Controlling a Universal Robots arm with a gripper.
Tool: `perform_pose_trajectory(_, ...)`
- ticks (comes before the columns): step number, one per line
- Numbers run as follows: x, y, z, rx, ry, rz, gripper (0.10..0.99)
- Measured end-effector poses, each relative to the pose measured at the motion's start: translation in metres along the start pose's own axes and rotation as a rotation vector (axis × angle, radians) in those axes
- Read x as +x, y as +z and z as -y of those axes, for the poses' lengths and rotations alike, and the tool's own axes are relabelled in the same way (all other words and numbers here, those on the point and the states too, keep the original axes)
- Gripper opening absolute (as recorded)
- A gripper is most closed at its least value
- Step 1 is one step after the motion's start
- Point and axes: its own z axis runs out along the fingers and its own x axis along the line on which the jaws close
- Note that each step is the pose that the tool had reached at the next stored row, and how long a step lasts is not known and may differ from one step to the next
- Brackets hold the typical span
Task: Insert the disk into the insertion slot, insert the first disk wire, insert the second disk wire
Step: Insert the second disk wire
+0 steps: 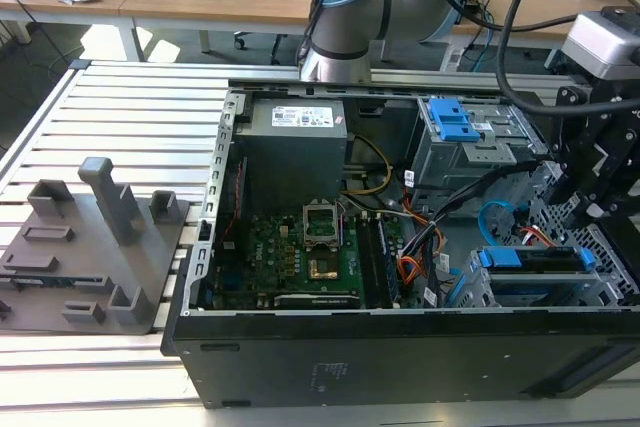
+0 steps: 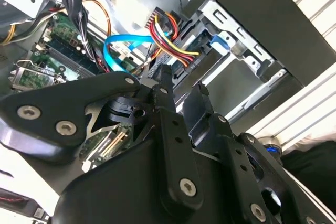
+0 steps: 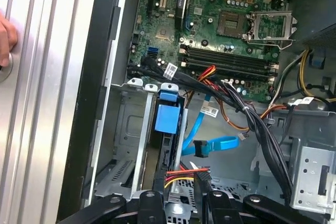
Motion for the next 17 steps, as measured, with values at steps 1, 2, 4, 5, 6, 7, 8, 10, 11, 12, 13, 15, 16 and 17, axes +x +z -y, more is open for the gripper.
perform_pose_trajectory(1, -0.0004, 0.0002, -0.0018, 0.0, 0.0, -0.0002, 0.361)
perform_pose_trajectory(2, -0.0008, 0.0005, -0.0042, 0.0, 0.0, -0.0001, 0.361)
perform_pose_trajectory(4, -0.0015, 0.001, -0.0089, 0.0, 0.0, 0.0, 0.361)
perform_pose_trajectory(5, -0.002, 0.0012, -0.012, 0.0, 0.0, 0.0, 0.361)
perform_pose_trajectory(6, -0.0024, 0.0013, -0.0145, 0.0, 0.0, 0.0, 0.361)
perform_pose_trajectory(7, -0.0027, 0.0015, -0.0171, 0.0, 0.0, 0.0001, 0.361)
perform_pose_trajectory(8, -0.0031, 0.0016, -0.0197, 0.0, 0.0, 0.0, 0.361)
perform_pose_trajectory(10, -0.0035, 0.0019, -0.0222, 0.0, 0.0, -0.0001, 0.361)
perform_pose_trajectory(11, -0.0036, 0.002, -0.0227, 0.0, 0.0, -0.0002, 0.361)
perform_pose_trajectory(12, -0.0037, 0.0022, -0.023, 0.0, -0.001, -0.0001, 0.361)
perform_pose_trajectory(13, -0.0037, 0.0024, -0.0235, 0.0, -0.001, 0.0, 0.361)
perform_pose_trajectory(15, -0.0039, 0.0028, -0.0237, 0.0, -0.005, -0.0003, 0.361)
perform_pose_trajectory(16, -0.0048, 0.0029, -0.0236, 0.0, -0.007, -0.0007, 0.361)
perform_pose_trajectory(17, -0.0067, 0.003, -0.0235, 0.0, -0.009, -0.0006, 0.361)
